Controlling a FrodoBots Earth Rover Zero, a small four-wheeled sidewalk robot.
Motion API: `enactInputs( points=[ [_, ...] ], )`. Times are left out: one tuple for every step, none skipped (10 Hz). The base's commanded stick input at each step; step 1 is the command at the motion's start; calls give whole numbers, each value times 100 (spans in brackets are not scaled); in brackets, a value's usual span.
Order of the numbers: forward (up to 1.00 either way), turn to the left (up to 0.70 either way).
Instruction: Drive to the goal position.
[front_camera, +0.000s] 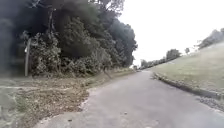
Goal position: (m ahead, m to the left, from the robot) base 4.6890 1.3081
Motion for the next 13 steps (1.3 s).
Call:
enactInputs(
  points=[
    [45,-27],
    [45,-27],
    [45,-27],
    [45,-24],
    [45,-21],
    [45,0],
    [45,0],
    [45,0],
    [45,0],
    [45,0],
    [45,0],
    [45,0],
    [45,0]
  ],
)
